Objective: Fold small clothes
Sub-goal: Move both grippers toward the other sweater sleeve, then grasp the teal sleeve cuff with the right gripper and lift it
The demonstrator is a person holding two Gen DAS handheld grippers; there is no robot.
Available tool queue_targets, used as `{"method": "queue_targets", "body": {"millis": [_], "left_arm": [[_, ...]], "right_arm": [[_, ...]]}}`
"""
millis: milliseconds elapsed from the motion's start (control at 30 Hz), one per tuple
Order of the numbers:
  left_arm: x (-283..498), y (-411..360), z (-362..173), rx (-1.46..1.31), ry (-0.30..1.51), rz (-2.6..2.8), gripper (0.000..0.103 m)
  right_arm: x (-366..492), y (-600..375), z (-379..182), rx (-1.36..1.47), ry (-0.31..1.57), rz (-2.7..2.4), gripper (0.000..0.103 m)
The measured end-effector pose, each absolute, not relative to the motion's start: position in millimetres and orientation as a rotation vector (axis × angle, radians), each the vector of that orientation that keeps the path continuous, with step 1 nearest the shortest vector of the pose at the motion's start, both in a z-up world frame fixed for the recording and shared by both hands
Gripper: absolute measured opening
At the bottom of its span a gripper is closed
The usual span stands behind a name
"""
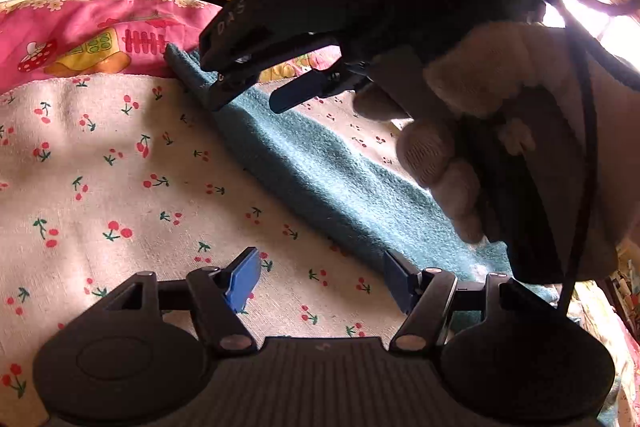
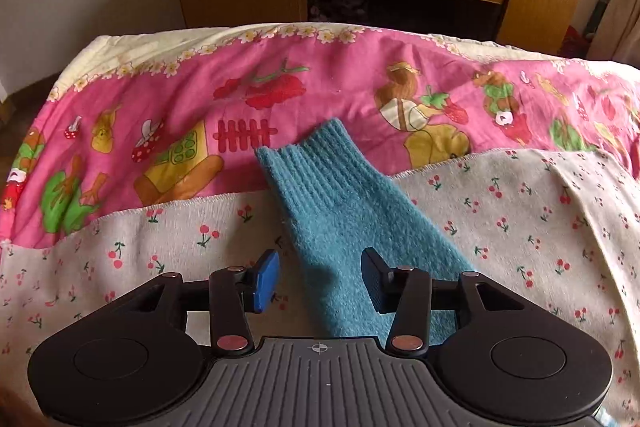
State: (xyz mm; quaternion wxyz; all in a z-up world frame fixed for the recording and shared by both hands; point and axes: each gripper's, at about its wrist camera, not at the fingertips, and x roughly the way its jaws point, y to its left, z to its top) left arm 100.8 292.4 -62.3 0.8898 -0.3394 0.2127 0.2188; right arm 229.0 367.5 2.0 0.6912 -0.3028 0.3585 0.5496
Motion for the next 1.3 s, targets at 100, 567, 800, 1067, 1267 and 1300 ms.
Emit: {"method": "queue_targets", "body": {"millis": [100,567,800,1067,1267,1300], "left_arm": [[97.5,296.6,-63.8,-0.730,0.430,0.451,0.077],[128.8,296.0,-43.6,-0.690,0.450,0.437,0.103],[174.2,279.0,-28.2,-0.518,0.512,0.508,0.103],[202.7,218.5,20.3,-0.300,0.420,0.365,0.050],[208.7,125.1,34.7,-0.066,0.341,0.207,0.050],[210.3,109.2,30.1,-0.020,0.344,0.180,0.050]], "right_arm": [[225.6,390.1,-7.3,-0.720,0.811,1.231,0.045],[245.1,361.3,47.7,-0.608,0.750,1.125,0.007],[273.9,265.4,115.7,-0.311,0.690,1.083,0.007],[298.9,83.7,169.7,0.041,0.591,0.928,0.007],[289.6,-71.3,151.1,0.319,0.552,0.730,0.007],[287.3,-93.1,139.7,0.355,0.557,0.689,0.007]]}}
